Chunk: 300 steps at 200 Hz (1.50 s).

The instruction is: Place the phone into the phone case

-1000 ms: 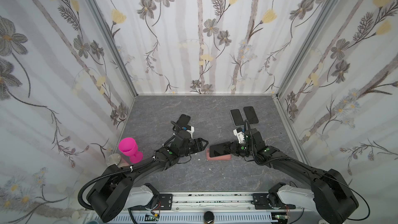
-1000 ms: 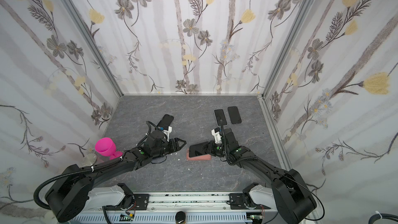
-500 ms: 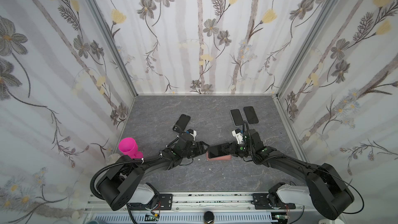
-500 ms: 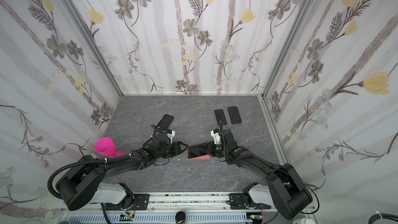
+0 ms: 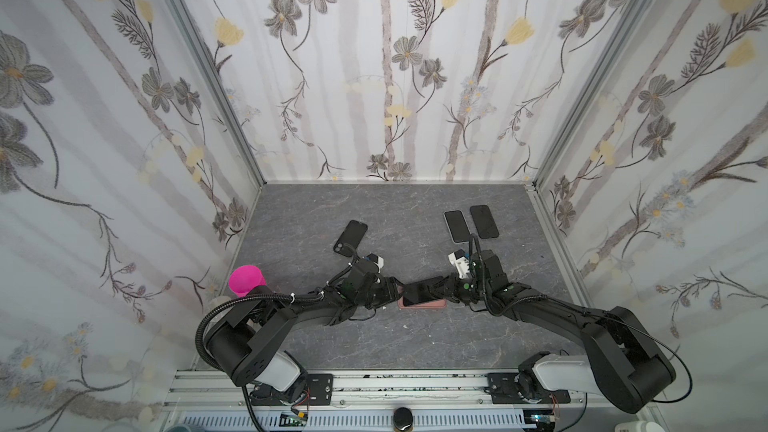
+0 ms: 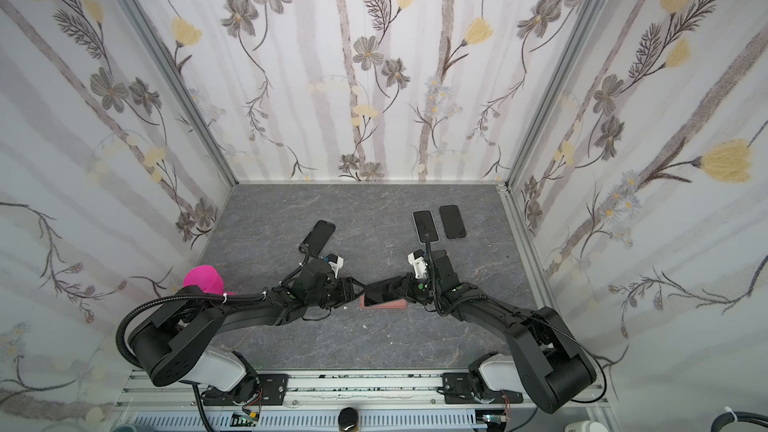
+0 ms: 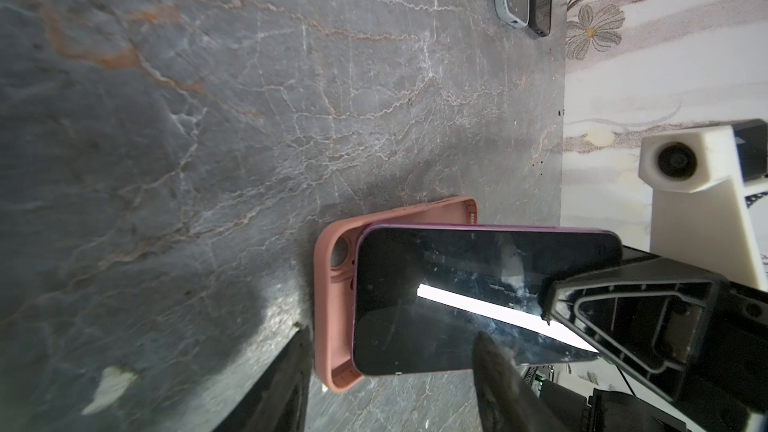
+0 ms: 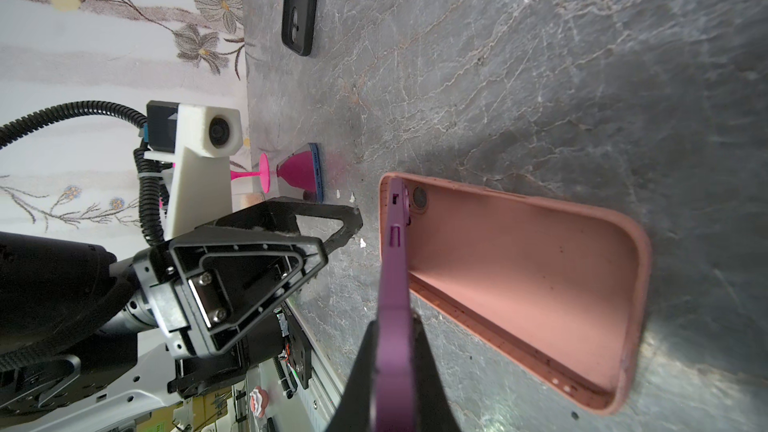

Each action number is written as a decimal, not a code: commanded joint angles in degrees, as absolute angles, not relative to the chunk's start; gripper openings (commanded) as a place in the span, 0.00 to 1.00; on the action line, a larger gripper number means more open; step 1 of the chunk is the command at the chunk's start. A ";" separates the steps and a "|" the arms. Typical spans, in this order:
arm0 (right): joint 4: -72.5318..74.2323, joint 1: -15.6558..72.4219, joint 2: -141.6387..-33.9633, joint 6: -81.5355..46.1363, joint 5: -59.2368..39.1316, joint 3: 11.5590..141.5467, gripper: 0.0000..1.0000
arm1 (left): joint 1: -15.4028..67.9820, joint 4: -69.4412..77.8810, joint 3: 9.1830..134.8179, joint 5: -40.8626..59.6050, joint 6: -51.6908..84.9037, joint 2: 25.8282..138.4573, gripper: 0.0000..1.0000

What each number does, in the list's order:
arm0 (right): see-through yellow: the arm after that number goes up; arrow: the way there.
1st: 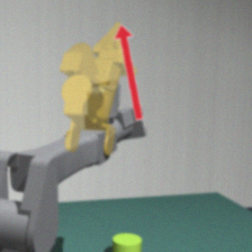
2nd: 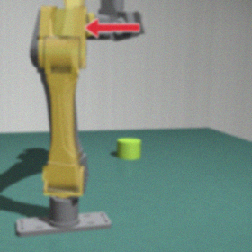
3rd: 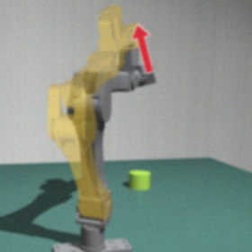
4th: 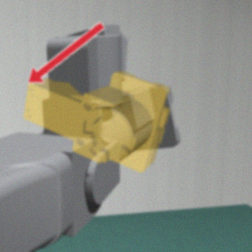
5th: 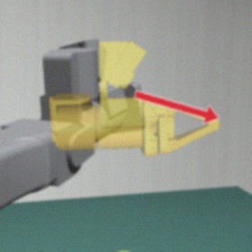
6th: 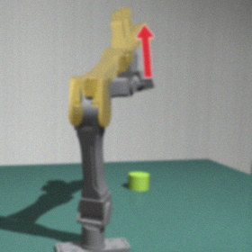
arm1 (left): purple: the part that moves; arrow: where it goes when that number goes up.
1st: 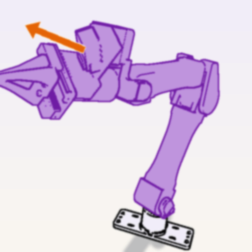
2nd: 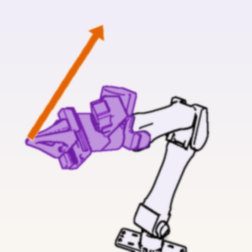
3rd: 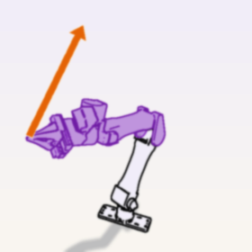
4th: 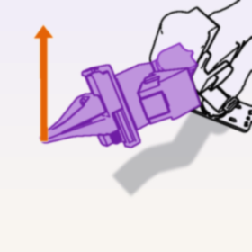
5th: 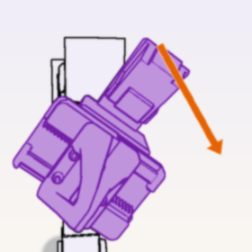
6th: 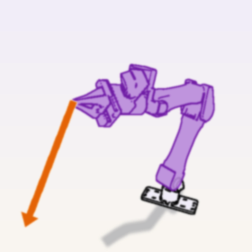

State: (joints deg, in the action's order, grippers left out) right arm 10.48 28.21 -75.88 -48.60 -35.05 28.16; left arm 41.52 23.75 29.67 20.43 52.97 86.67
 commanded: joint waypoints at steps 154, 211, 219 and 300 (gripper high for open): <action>21.70 27.23 -82.17 -49.62 -42.85 25.24 0.00 | 42.98 28.27 31.59 23.30 54.93 92.28 0.60; 19.03 26.27 -84.03 -46.90 -44.22 25.08 0.00 | 42.97 25.65 33.15 22.33 53.09 92.35 0.60; 18.86 26.07 -83.95 -46.69 -44.22 24.97 0.00 | 42.98 25.43 33.47 22.38 52.90 92.31 0.60; 18.42 24.91 -86.77 -45.09 -40.37 24.46 0.00 | 43.15 23.52 34.30 21.87 51.50 93.10 0.60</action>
State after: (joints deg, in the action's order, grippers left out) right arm 24.21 24.62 -86.06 -46.61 -44.80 25.04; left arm 42.76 20.80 33.87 21.19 52.49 92.68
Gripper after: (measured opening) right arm 0.086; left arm 0.597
